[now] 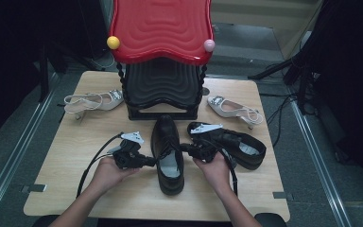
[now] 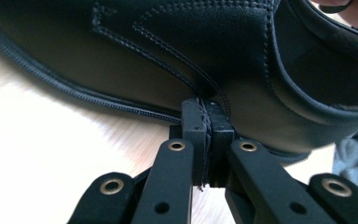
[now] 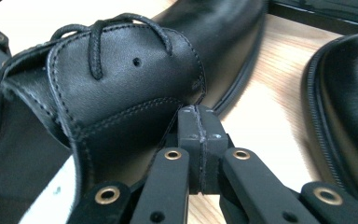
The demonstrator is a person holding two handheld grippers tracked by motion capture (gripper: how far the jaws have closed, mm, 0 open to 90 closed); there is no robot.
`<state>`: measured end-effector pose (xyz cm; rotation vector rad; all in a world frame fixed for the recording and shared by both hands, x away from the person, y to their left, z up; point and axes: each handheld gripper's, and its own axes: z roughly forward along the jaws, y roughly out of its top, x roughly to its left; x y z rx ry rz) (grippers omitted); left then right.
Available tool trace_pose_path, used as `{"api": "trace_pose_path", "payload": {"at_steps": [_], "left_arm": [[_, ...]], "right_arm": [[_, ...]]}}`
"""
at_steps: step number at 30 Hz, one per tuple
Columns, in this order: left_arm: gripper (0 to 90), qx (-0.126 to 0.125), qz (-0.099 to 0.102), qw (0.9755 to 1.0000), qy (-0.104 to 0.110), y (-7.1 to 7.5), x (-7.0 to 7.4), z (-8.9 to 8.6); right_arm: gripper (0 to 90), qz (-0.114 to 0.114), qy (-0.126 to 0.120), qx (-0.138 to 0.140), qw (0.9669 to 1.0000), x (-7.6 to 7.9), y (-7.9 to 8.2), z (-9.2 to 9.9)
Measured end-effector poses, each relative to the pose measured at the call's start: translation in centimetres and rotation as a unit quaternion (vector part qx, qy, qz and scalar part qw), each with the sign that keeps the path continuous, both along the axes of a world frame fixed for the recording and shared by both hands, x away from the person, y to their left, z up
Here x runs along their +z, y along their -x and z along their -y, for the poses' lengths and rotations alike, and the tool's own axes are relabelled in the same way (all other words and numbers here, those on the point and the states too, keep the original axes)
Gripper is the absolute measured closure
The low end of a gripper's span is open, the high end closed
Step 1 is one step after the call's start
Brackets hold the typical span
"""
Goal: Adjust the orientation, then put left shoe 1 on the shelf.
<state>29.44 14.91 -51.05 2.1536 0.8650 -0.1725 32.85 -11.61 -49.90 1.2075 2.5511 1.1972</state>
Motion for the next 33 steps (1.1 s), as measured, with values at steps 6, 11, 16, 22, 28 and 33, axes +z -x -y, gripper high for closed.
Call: {"api": "trace_pose_path", "payload": {"at_steps": [6,11,16,22,28,33], "left_arm": [[89.8,-0.002,-0.001,1.0,0.009,0.3,-0.2,1.8],[87.1,-0.003,0.002,1.0,0.008,0.3,-0.3,1.9],[65.7,0.008,0.004,0.9999,0.013,0.1,0.3,0.6],[60.5,0.034,0.015,0.9991,0.021,-0.2,1.2,-1.0],[77.2,0.029,0.027,0.9992,0.012,-0.5,2.2,-1.7],[86.5,0.032,0.045,0.9982,0.024,-1.2,3.9,-2.6]], "right_arm": [[90.0,0.003,0.005,-0.009,0.9999,0.3,-0.2,0.8],[90.0,-0.002,0.001,-0.014,0.9999,0.3,-0.6,1.3],[85.0,-0.001,0.008,-0.006,1.0,0.7,-0.6,1.6],[77.8,0.007,0.002,-0.001,1.0,1.3,-0.4,2.4],[69.9,-0.008,-0.012,-0.008,0.9999,1.9,-0.2,3.3],[69.0,-0.015,-0.017,-0.011,0.9997,3.5,-0.1,3.7]]}}
